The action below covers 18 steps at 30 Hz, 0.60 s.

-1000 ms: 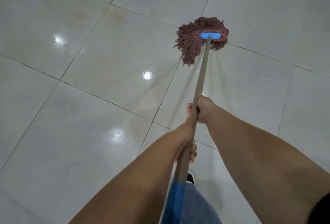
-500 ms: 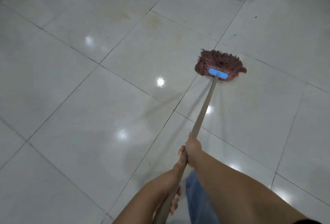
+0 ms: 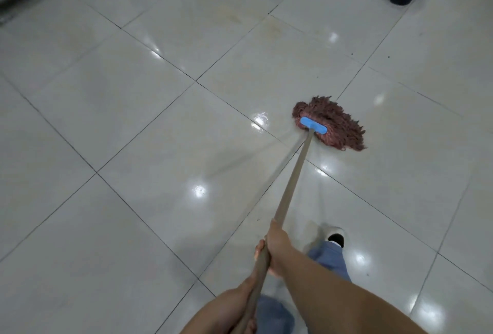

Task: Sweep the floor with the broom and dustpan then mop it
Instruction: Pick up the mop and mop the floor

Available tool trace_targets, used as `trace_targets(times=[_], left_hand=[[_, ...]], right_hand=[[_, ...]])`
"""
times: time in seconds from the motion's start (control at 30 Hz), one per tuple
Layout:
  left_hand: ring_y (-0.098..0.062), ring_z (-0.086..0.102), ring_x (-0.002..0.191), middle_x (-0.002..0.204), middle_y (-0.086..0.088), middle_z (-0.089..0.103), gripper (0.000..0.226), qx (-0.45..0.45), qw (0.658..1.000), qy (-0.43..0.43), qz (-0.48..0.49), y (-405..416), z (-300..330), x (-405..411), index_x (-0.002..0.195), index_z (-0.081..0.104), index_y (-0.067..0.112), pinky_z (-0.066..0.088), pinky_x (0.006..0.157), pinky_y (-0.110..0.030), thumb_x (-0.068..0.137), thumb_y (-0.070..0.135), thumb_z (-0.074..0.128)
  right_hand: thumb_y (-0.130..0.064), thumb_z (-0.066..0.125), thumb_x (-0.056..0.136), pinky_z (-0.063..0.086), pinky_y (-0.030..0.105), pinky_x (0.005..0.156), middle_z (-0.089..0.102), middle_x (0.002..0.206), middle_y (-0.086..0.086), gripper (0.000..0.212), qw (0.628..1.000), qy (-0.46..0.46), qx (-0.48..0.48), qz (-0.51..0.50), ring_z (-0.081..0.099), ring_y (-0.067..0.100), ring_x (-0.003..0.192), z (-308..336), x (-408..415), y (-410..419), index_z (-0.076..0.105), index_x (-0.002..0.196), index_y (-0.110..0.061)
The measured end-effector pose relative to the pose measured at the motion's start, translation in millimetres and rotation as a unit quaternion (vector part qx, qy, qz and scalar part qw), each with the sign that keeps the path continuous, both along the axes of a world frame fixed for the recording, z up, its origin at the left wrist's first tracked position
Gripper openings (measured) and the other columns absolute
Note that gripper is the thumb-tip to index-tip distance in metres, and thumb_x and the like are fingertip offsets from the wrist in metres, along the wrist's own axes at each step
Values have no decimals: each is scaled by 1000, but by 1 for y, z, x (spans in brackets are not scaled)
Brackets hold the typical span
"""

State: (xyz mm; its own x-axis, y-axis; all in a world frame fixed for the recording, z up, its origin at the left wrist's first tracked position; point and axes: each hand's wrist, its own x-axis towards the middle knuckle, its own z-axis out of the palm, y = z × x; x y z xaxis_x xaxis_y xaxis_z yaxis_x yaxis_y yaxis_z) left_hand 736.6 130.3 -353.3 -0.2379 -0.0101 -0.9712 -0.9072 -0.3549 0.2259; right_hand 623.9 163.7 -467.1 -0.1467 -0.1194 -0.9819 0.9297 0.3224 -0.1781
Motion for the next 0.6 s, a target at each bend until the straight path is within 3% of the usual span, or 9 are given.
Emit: trace_targets(times=[0.07, 0.1, 0.13, 0.17, 0.23, 0.27, 0.3, 0.43, 0.6], left_hand=[[-15, 45, 44, 52, -1, 44, 44, 3, 999, 0, 39, -7, 11, 10, 94, 53, 39, 51, 73, -36, 79, 76, 35], [-15, 43, 43, 50, -2, 42, 42, 13, 998, -10, 65, -11, 15, 13, 86, 53, 37, 26, 66, -32, 78, 76, 39], [-16, 43, 40, 47, -3, 41, 45, 25, 996, -23, 85, -15, 17, 17, 74, 55, 33, 25, 98, -50, 76, 76, 42], [-15, 46, 37, 44, -3, 43, 52, 34, 994, -33, 101, -19, 17, 18, 62, 56, 27, 30, 97, -46, 76, 76, 43], [-12, 47, 30, 38, -2, 46, 68, 54, 989, -48, 132, -31, 18, 14, 48, 54, 17, 54, 69, -30, 73, 79, 42], [-14, 44, 28, 38, -4, 45, 73, 61, 986, -60, 140, -39, 19, 9, 48, 52, 12, 53, 47, -24, 67, 83, 44], [-15, 41, 28, 39, -6, 44, 77, 65, 984, -73, 146, -46, 17, 3, 52, 50, 10, 42, 36, -19, 62, 86, 46], [-16, 35, 28, 42, -7, 42, 72, 50, 983, -92, 149, -82, 4, -36, 65, 45, 6, 28, 34, -14, 75, 78, 43], [-16, 37, 30, 43, -4, 44, 70, 40, 985, -111, 127, -136, 4, -124, 73, 45, 9, 28, 36, -14, 75, 78, 41]], right_hand=[[-46, 35, 99, 38, 18, 35, 37, 30, 1, 43, 1000, -12, -6, 23, 38, 14, 27, 8, 11, -13, 38, 73, -12], [-46, 36, 98, 38, 19, 36, 37, 30, 1, 43, 999, -18, -6, 29, 38, 15, 31, 11, 15, -19, 38, 73, -12], [-45, 37, 98, 38, 19, 37, 36, 31, 2, 43, 999, -21, -6, 38, 38, 15, 34, 15, 18, -26, 39, 73, -11], [-45, 37, 98, 38, 19, 37, 36, 31, 2, 42, 999, -24, -9, 48, 37, 16, 35, 20, 20, -34, 39, 74, -11], [-45, 35, 99, 38, 18, 36, 36, 28, 2, 41, 997, -25, -17, 67, 37, 15, 32, 25, 16, -50, 39, 76, -11], [-45, 35, 99, 38, 18, 36, 36, 27, 2, 41, 997, -24, -20, 73, 37, 15, 30, 27, 9, -58, 39, 76, -11], [-45, 35, 99, 38, 18, 36, 36, 27, 3, 41, 996, -26, -22, 78, 37, 16, 32, 29, 1, -66, 38, 75, -11], [-44, 40, 98, 38, 20, 40, 38, 31, 4, 41, 996, -48, -31, 71, 38, 18, 41, 30, -44, -101, 35, 74, -11], [-42, 40, 99, 40, 20, 40, 41, 53, 7, 36, 997, -31, -36, 63, 39, 13, 20, 33, -132, -154, 39, 80, -11]])
